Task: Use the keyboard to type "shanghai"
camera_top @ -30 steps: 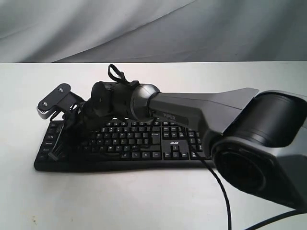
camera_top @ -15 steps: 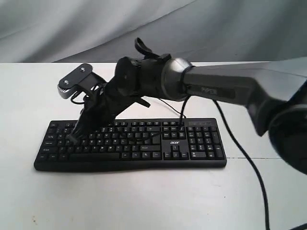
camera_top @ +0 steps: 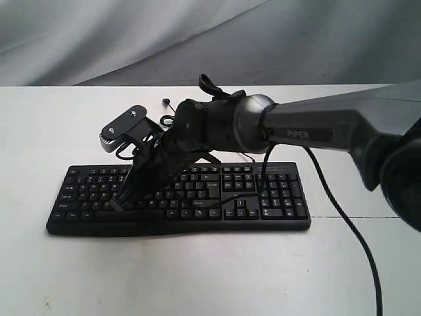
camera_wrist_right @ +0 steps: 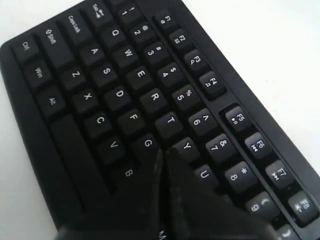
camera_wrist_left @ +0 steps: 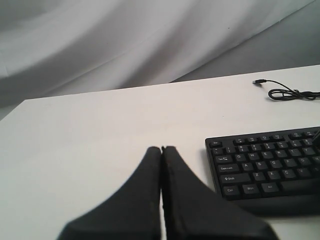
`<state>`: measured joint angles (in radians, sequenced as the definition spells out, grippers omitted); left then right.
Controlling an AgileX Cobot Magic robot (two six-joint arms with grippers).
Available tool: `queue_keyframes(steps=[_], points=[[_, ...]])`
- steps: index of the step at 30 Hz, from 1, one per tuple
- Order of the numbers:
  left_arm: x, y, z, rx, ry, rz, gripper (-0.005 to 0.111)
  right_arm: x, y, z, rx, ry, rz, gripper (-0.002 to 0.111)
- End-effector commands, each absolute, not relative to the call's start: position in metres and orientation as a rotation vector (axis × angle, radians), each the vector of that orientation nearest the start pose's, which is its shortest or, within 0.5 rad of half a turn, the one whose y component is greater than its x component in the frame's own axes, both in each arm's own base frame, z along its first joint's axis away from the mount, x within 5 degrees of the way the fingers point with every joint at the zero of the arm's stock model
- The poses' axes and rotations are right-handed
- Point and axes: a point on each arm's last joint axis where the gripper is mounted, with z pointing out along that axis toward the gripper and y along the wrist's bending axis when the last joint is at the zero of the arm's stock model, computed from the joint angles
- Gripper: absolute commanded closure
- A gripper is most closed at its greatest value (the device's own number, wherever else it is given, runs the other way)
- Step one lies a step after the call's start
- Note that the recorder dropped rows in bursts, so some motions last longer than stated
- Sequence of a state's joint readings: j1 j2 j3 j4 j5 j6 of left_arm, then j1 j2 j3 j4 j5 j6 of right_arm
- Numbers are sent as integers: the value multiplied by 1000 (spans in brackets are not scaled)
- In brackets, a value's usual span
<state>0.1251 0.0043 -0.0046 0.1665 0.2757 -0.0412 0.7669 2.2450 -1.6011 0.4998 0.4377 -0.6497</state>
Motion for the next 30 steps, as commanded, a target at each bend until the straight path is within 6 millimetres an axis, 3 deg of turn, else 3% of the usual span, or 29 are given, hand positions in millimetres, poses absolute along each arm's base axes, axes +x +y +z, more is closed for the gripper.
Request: queue_keyframes(steps=[1,19,30], points=[[54,10,189,-34,1750,208,107,337,350,130,-1235,2222,486,108],[54,10,189,-34,1750,208,107,338,350,128,-1232,2211,478,108],[54,10,189,-34,1750,208,107,334,354,111,-1257,2238,478,108]])
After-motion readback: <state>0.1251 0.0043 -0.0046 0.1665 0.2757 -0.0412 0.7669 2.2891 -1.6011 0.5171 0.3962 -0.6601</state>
